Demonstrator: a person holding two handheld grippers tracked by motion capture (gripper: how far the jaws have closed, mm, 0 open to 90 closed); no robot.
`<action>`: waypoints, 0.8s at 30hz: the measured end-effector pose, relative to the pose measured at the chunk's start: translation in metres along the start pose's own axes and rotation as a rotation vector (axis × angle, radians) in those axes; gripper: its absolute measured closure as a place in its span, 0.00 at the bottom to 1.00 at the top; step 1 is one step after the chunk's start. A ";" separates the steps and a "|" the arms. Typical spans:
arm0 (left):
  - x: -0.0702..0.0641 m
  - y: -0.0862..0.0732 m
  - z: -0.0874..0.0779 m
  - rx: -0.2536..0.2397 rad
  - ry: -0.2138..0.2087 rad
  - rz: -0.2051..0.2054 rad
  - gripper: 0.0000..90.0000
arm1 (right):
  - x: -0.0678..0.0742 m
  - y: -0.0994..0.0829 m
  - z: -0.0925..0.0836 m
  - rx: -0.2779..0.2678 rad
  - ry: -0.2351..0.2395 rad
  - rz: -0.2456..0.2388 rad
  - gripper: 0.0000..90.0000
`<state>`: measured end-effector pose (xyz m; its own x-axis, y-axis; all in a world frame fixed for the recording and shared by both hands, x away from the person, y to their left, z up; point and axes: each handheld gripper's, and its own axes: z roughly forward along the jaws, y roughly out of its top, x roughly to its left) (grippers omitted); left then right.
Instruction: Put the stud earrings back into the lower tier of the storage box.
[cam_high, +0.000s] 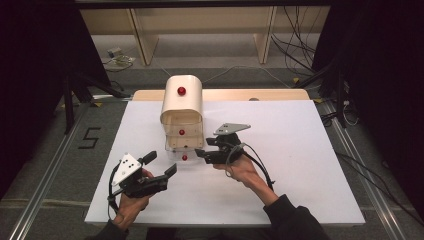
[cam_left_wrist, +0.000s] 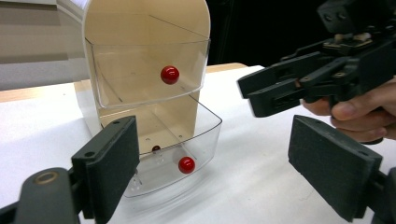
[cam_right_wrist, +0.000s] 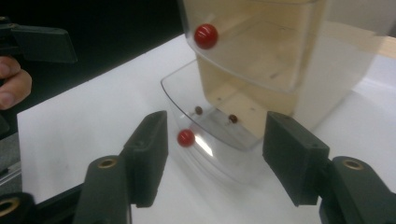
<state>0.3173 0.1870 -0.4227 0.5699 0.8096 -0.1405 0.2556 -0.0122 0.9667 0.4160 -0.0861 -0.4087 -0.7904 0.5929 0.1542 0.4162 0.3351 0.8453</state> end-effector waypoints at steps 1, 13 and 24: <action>0.000 0.000 0.000 0.002 -0.002 0.000 0.18 | -0.003 -0.003 -0.007 -0.014 -0.009 0.013 0.43; 0.001 -0.001 0.003 0.015 -0.010 -0.016 0.18 | -0.012 -0.015 -0.034 -0.081 -0.023 0.060 0.39; 0.001 -0.002 0.007 0.040 -0.021 -0.019 0.18 | -0.019 -0.026 -0.053 -0.120 -0.043 0.077 0.38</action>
<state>0.3232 0.1838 -0.4262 0.5811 0.7973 -0.1633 0.2971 -0.0210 0.9546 0.3967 -0.1451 -0.4065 -0.7372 0.6449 0.2013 0.4162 0.1989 0.8873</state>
